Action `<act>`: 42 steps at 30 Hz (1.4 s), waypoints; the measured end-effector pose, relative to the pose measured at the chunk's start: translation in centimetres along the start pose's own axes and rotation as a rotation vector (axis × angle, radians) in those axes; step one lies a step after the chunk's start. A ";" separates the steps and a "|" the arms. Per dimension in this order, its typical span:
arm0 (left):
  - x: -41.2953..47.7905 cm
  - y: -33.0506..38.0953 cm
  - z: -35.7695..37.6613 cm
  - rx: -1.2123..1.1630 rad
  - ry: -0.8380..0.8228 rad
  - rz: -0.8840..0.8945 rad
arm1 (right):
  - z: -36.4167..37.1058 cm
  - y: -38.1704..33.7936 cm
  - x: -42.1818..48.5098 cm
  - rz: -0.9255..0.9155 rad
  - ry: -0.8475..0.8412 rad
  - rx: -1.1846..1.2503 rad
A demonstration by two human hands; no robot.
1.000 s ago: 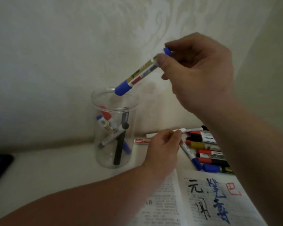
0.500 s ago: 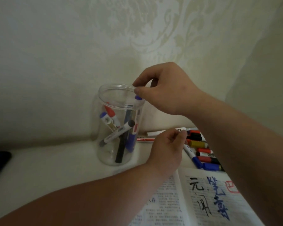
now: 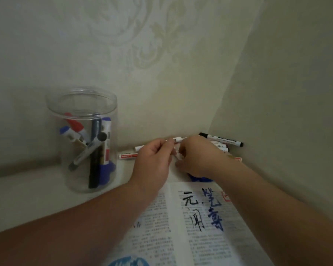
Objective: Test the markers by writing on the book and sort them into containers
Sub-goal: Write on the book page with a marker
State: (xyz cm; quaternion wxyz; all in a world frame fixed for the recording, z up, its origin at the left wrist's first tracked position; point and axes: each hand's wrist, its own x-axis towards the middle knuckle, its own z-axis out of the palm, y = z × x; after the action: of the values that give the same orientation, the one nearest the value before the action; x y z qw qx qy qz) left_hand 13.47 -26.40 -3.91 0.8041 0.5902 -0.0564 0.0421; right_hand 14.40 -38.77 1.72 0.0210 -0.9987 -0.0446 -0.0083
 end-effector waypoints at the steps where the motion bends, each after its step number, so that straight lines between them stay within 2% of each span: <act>1: 0.0 0.0 0.1 0.002 0.004 0.010 | 0.5 -0.1 0.0 -0.010 0.001 -0.022; 4: -0.2 0.0 0.3 0.012 -0.004 0.024 | 1.4 -0.2 0.1 0.001 0.047 0.034; 10: -1.1 -0.1 0.0 0.210 -0.125 0.153 | -1.8 2.2 -2.5 0.170 0.172 0.389; 12: -1.6 0.0 0.1 0.292 -0.210 0.209 | -2.4 3.2 -4.5 0.184 0.159 0.713; 15: -2.6 0.2 0.4 0.430 -0.407 0.256 | -2.2 4.6 -7.9 0.122 0.039 1.239; 17: -2.9 0.2 0.4 0.591 -0.522 0.320 | -1.0 5.4 -9.5 0.083 -0.001 1.369; 21: -3.4 0.5 1.0 0.904 -0.688 0.486 | 2.1 5.9 -11.4 0.127 0.098 1.432; 23: -3.8 0.6 1.4 0.963 -0.701 0.463 | 2.4 6.1 -11.8 0.146 0.136 1.428; 27: -4.5 0.7 1.9 0.991 -0.735 0.379 | 2.2 6.4 -12.1 0.063 0.179 1.359; 33: -4.1 1.2 1.8 0.924 -0.869 0.382 | 2.5 6.4 -12.1 -0.041 0.163 1.414; 42: -4.4 1.9 1.8 0.892 -0.902 0.374 | 2.3 6.3 -12.7 -0.074 0.133 1.466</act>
State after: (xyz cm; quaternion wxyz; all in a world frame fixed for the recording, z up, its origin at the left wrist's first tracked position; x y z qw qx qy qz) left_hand 8.74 -27.56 -2.16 0.3593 0.8068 -0.4663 -0.0509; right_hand 2.37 -46.11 -1.09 0.6856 -0.7235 -0.0710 -0.0376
